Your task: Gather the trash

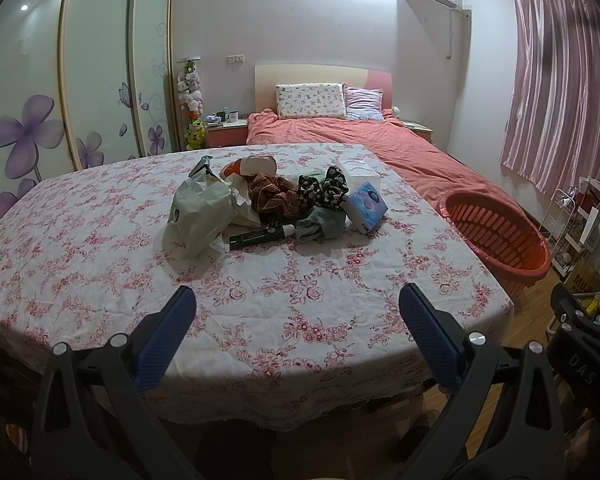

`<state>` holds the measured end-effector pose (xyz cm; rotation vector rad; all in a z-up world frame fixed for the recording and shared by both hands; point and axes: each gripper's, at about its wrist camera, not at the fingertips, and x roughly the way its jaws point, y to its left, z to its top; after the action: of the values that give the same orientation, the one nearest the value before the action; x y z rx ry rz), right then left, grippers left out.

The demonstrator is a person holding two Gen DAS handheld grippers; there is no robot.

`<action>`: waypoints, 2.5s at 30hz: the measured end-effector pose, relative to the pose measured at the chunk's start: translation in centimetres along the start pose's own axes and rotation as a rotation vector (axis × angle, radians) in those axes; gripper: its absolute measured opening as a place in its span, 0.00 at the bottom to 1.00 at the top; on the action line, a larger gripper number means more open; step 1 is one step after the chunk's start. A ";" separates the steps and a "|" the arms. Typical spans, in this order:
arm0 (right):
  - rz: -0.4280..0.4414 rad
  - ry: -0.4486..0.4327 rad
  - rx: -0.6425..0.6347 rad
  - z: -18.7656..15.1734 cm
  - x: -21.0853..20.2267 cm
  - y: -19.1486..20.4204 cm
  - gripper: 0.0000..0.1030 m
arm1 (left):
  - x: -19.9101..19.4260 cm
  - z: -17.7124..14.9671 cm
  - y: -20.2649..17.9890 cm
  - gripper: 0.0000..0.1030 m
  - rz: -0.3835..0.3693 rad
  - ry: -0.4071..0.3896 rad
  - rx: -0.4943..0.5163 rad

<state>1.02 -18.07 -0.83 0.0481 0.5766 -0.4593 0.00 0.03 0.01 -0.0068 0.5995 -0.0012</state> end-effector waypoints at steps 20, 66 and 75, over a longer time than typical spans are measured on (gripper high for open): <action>-0.002 0.001 -0.001 0.1 0.0 0.1 0.98 | 0.0 0.0 0.0 0.96 0.000 -0.001 -0.001; 0.002 0.000 -0.002 0.0 0.1 -0.1 0.98 | -0.1 0.0 0.0 0.96 0.000 0.002 -0.002; 0.100 0.002 -0.007 0.8 1.6 1.6 0.98 | 2.2 0.6 3.3 0.96 0.023 0.022 -0.067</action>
<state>3.34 -17.40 -1.13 0.0706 0.5751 -0.3601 2.18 3.32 -0.74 -0.0647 0.6213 0.0413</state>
